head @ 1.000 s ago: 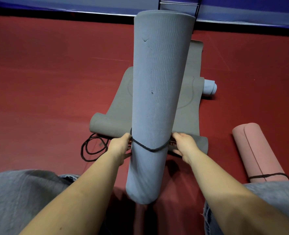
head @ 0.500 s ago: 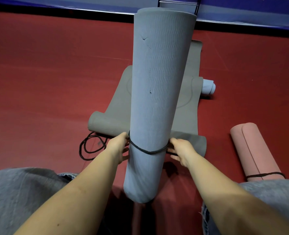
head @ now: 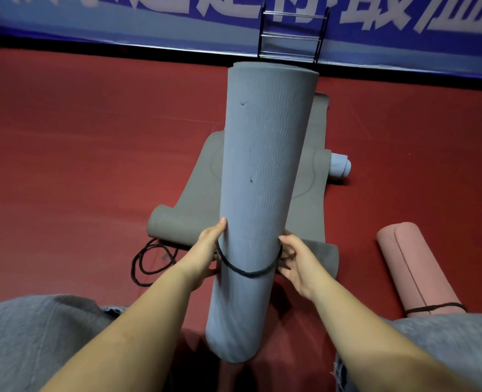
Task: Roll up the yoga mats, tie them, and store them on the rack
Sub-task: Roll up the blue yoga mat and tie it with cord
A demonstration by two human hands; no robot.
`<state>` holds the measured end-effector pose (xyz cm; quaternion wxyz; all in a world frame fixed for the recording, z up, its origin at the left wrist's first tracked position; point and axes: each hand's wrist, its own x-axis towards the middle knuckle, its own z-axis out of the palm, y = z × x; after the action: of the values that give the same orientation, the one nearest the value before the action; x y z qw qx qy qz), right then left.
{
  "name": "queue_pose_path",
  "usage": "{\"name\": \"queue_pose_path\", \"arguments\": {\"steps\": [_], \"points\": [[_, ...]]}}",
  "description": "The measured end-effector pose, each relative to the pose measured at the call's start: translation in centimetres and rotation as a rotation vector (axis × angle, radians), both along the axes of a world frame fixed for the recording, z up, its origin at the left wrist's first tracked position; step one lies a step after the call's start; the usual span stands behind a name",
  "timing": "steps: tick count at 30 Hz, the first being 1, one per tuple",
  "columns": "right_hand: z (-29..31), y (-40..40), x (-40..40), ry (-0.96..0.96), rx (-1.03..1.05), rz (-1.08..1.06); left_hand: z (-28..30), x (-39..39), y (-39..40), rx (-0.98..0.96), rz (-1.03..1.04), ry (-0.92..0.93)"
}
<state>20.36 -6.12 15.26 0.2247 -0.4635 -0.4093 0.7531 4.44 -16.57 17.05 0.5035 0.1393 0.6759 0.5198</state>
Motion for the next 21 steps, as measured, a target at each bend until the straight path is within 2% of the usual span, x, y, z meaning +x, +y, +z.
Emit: {"name": "queue_pose_path", "arguments": {"steps": [3,6,12,16,21], "points": [[1.0,-1.2,0.4,0.035,0.009,0.043,0.7,0.6,0.1,0.010,-0.020,0.025],[4.3,-1.0,1.2,0.033,0.121,0.038,2.7,1.2,1.4,0.022,-0.021,0.045],[13.8,3.9,3.0,0.019,0.408,-0.101,11.4,3.9,6.7,0.137,-0.093,0.069],[18.5,8.5,4.4,-0.028,0.516,-0.169,15.7,6.9,11.0,0.202,-0.104,0.021],[18.7,12.9,8.9,-0.167,0.565,-0.163,14.9,11.7,16.2,0.167,-0.133,-0.004]]}}
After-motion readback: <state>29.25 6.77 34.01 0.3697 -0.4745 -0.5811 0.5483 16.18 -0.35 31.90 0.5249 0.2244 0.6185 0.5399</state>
